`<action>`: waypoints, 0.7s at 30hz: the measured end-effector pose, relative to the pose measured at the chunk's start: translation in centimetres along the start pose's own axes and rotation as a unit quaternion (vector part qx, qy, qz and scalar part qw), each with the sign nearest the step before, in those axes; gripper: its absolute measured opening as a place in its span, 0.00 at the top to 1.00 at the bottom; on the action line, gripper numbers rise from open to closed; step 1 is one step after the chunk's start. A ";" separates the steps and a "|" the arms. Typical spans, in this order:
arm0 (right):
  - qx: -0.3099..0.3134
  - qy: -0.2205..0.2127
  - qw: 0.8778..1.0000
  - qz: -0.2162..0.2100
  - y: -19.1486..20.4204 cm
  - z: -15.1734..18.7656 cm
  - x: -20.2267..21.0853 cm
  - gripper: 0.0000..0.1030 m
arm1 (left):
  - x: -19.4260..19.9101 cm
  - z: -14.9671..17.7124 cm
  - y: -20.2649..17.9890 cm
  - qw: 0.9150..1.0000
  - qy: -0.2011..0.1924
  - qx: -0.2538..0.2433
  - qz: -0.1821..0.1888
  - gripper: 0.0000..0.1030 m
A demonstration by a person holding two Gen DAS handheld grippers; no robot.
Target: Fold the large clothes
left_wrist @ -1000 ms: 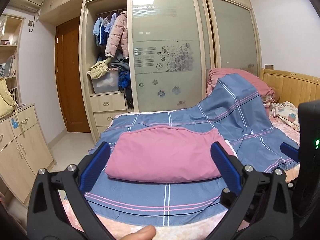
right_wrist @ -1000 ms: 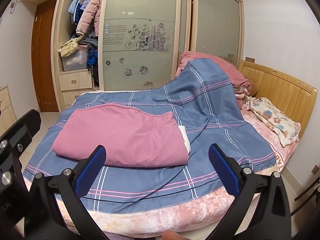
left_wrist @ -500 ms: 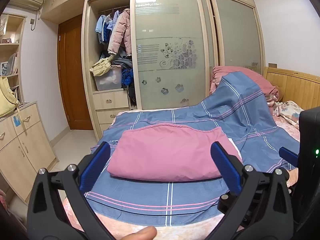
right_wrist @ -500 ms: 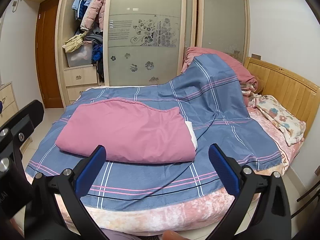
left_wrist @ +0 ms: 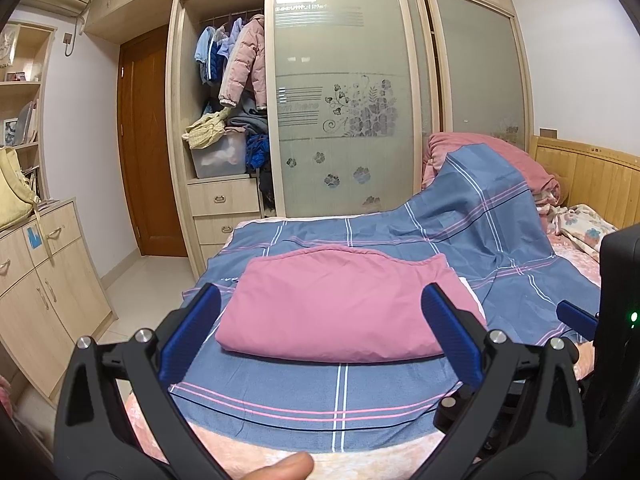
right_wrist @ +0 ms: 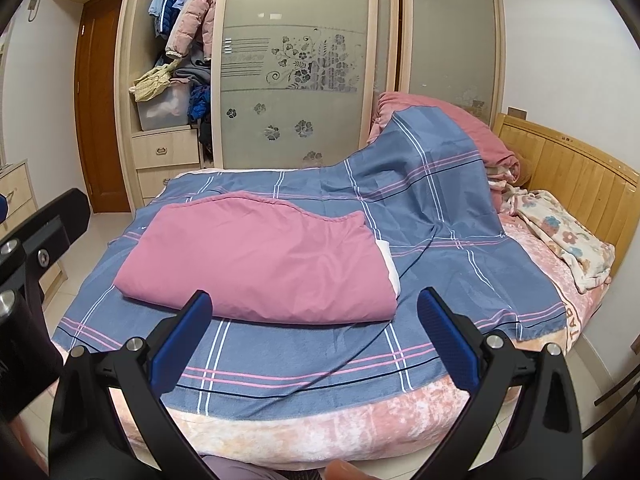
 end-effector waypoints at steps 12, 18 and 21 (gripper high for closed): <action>0.003 0.000 1.000 -0.003 0.2 0.1 0.0 0.01 | 0.0 0.0 0.2 1.000 0.000 0.000 0.001 0.02; 0.004 0.001 1.000 -0.004 0.2 0.0 0.0 0.01 | 0.0 0.0 0.2 1.000 0.000 0.000 -0.001 0.02; 0.004 0.001 1.000 -0.004 0.3 0.0 0.0 0.01 | 0.0 0.1 0.4 1.000 0.000 0.002 -0.003 0.02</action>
Point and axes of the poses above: each gripper's, at about its wrist camera, not at the fingertips, and x roughly against the way its jaws point, y to its left, z to its underside, the point moved 5 cm from there along -x, roughly the way its jaws point, and after that the axes turned 14 degrees about z, right-handed, at the moved point
